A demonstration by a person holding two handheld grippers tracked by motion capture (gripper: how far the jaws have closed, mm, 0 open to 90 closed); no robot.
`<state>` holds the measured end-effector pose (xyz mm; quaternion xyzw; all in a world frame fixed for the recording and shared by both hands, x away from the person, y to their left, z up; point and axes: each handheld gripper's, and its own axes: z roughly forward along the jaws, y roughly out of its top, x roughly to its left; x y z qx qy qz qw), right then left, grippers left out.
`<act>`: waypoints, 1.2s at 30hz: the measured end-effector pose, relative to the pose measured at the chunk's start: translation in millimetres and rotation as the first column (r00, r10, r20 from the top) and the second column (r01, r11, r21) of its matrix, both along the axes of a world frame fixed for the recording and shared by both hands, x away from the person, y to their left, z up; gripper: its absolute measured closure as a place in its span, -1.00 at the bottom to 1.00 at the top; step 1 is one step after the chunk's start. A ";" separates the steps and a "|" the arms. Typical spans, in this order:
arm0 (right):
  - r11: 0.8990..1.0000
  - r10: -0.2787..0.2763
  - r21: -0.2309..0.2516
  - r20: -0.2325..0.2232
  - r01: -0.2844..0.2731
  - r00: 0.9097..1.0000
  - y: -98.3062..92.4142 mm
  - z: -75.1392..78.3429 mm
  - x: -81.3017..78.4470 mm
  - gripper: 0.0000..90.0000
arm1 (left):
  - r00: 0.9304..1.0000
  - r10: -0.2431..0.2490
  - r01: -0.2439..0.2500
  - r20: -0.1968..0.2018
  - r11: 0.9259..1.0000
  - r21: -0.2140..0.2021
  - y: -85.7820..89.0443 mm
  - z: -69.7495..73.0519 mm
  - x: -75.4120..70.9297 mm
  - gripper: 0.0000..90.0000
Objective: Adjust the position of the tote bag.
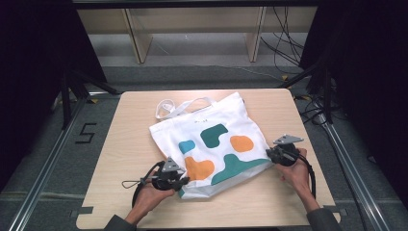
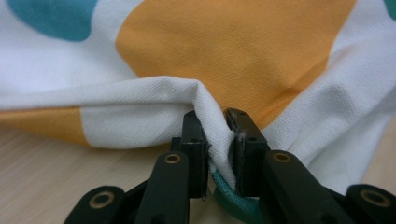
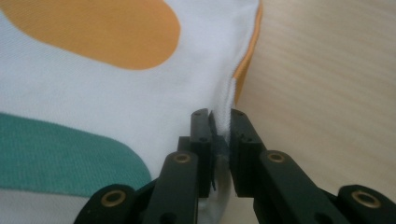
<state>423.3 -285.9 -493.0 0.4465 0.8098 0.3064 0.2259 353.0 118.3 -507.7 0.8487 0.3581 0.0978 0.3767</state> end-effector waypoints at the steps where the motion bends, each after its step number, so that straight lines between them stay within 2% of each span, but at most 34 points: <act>1: 1.000 -0.024 0.013 0.008 0.024 1.000 -1.4 1.0 12.0 0.81 | 1.000 -0.015 0.015 0.002 1.000 0.001 -8.8 0.2 -2.5 0.71; 3: 1.000 -0.022 0.007 0.026 0.022 0.999 -2.4 1.4 15.3 0.77 | 1.000 -0.016 0.016 0.008 1.000 0.004 -12.4 -0.2 -3.2 0.71; 4: 1.000 -0.005 0.001 0.073 0.005 0.997 -7.0 3.3 22.4 0.59 | 1.000 -0.022 0.022 0.013 1.000 0.009 -17.0 -0.3 -4.2 0.71; 6: 0.998 -0.060 0.021 0.103 0.058 0.993 -11.5 11.5 20.9 0.45 | 1.000 -0.024 0.024 0.012 1.000 0.007 -18.3 0.0 -4.8 0.71; 7: 0.998 -0.060 0.021 0.103 0.058 0.993 -11.5 11.5 20.9 0.45 | 1.000 -0.024 0.024 0.012 1.000 0.007 -18.3 0.0 -4.8 0.71; 8: 0.996 -0.077 0.060 0.099 0.071 0.992 -17.9 26.8 10.2 0.44 | 1.000 -0.017 0.017 0.013 1.000 0.004 -18.7 -0.3 -5.6 0.71; 9: 0.995 -0.074 0.073 0.113 0.066 0.991 -19.8 29.7 6.3 0.45 | 1.000 -0.015 0.015 0.014 1.000 0.004 -18.8 -0.4 -5.9 0.71; 10: 0.996 -0.044 0.088 0.116 0.034 0.992 -22.8 33.6 -0.8 0.48 | 1.000 -0.012 0.012 0.017 1.000 0.007 -19.1 -0.4 -6.0 0.71; 11: 0.993 -0.034 0.113 0.093 0.023 0.995 -22.7 35.4 -9.2 0.51 | 1.000 -0.011 0.011 0.015 1.000 0.002 -19.6 -0.4 -6.1 0.71; 13: 0.992 0.003 0.122 0.042 -0.008 0.999 -18.7 36.2 -27.7 0.62 | 1.000 -0.009 0.009 0.011 1.000 -0.004 -21.2 -0.5 -7.5 0.71; 14: 0.992 0.030 0.119 0.028 -0.034 0.999 -16.1 33.5 -35.6 0.70 | 1.000 -0.011 0.011 0.013 1.000 -0.003 -22.4 -0.5 -8.3 0.71; 15: 0.992 0.030 0.119 0.028 -0.034 0.999 -16.1 33.5 -35.6 0.70 | 1.000 -0.011 0.011 0.013 1.000 -0.003 -22.4 -0.5 -8.3 0.71; 16: 0.989 0.093 0.117 -0.005 -0.092 0.996 -10.9 26.2 -49.2 0.81 | 1.000 -0.014 0.014 0.011 1.000 -0.006 -25.7 -0.6 -9.5 0.71; 17: 0.989 0.093 0.117 -0.005 -0.092 0.996 -10.9 26.2 -49.2 0.81 | 1.000 -0.014 0.014 0.011 1.000 -0.006 -25.7 -0.6 -9.5 0.71; 18: 0.984 0.132 0.130 -0.052 -0.125 0.990 -3.7 21.4 -60.9 0.89 | 1.000 -0.026 0.026 0.016 1.000 0.000 -29.5 -0.5 -11.1 0.71; 19: 0.979 0.155 0.140 -0.049 -0.146 0.987 -1.8 19.7 -62.5 0.92 | 1.000 -0.026 0.026 0.016 1.000 0.000 -29.5 -0.5 -11.1 0.71; 20: 0.974 0.167 0.163 -0.067 -0.155 0.984 2.4 18.7 -65.2 0.95 | 0.999 -0.037 0.037 0.018 0.999 -0.001 -33.7 -0.4 -12.6 0.71; 22: 0.976 0.166 0.151 -0.062 -0.155 0.984 4.9 18.1 -65.9 0.97 | 0.999 -0.041 0.041 0.018 0.999 -0.002 -36.3 -0.4 -13.2 0.71; 24: 0.979 0.169 0.131 -0.101 -0.155 0.980 13.6 11.7 -63.3 0.98 | 0.998 -0.055 0.055 0.017 0.998 -0.005 -42.2 -0.1 -15.7 0.71; 26: 0.981 0.169 0.111 -0.077 -0.160 0.983 16.9 7.9 -58.3 0.99 | 0.998 -0.055 0.055 0.018 0.998 -0.005 -45.9 -0.3 -16.4 0.71; 28: 0.981 0.166 0.110 -0.084 -0.157 0.982 18.3 7.5 -55.7 1.00 | 0.998 -0.057 0.057 0.022 0.998 0.000 -50.0 0.0 -17.4 0.71; 30: 0.987 0.145 0.078 -0.084 -0.138 0.986 19.0 7.1 -40.3 1.00 | 0.998 -0.056 0.056 0.022 0.998 -0.018 -54.8 -0.4 -19.3 0.70; 31: 0.988 0.137 0.080 -0.084 -0.131 0.987 18.4 6.1 -36.3 1.00 | 0.998 -0.059 0.059 0.021 0.998 -0.020 -56.6 -0.5 -19.2 0.70; 32: 0.988 0.137 0.078 -0.074 -0.132 0.988 15.5 4.3 -26.2 1.00 | 0.998 -0.055 0.055 0.017 0.998 -0.043 -63.4 -1.2 -20.1 0.70; 33: 0.989 0.123 0.088 -0.077 -0.116 0.989 15.3 4.2 -22.7 1.00 | 0.998 -0.059 0.059 0.020 0.997 -0.039 -67.5 -1.2 -20.0 0.70; 35: 0.990 0.120 0.081 -0.074 -0.114 0.990 14.7 3.8 -16.6 1.00 | 0.998 -0.063 0.064 0.020 0.997 -0.040 -72.1 -1.1 -19.9 0.69; 36: 0.989 0.129 0.079 -0.063 -0.124 0.990 14.1 3.7 -9.8 1.00 | 0.998 -0.065 0.065 0.027 0.998 -0.026 -78.2 -0.7 -18.7 0.69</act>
